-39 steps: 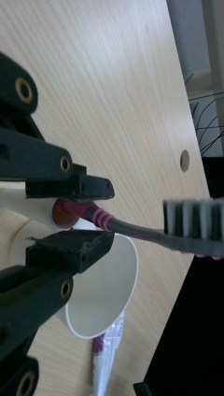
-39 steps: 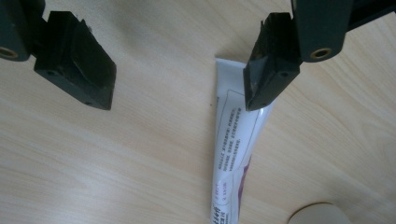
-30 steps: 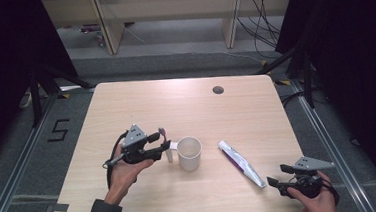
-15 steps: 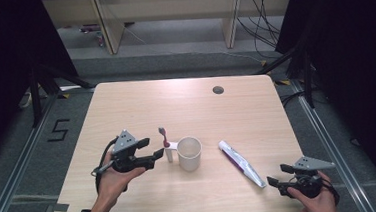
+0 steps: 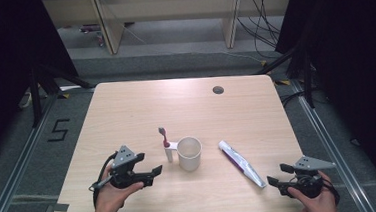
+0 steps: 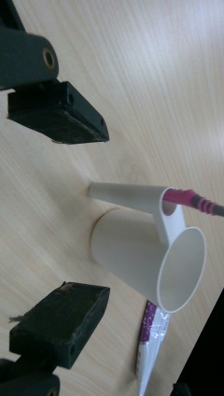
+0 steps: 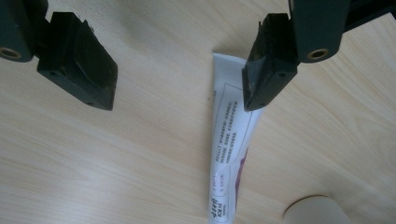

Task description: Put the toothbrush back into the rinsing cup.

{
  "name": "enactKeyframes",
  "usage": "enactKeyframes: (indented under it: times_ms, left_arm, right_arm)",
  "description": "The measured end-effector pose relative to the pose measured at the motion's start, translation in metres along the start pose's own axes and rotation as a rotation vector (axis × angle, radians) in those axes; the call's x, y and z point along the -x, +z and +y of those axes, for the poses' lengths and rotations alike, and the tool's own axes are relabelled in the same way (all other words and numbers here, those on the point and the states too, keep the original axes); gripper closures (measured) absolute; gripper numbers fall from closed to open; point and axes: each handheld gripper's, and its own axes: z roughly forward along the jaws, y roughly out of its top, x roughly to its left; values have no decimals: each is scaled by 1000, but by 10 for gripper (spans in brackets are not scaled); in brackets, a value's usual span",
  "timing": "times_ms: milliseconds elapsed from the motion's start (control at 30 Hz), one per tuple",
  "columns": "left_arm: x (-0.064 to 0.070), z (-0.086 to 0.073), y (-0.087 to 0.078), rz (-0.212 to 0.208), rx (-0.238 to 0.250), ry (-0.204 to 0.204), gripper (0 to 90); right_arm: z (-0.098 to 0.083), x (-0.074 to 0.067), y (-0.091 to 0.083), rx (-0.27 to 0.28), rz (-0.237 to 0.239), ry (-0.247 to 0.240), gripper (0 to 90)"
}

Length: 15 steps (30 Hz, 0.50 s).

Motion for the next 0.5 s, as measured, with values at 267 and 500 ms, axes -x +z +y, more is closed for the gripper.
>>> enactKeyframes:
  times_ms: [267,500]
  left_arm:
    - [5,-16,-3,13,-22,1,201]
    - [12,-29,-5,7,-37,-1,199]
  right_arm:
    - [1,1,0,12,2,-31,283]
    - [1,1,0,21,8,-36,291]
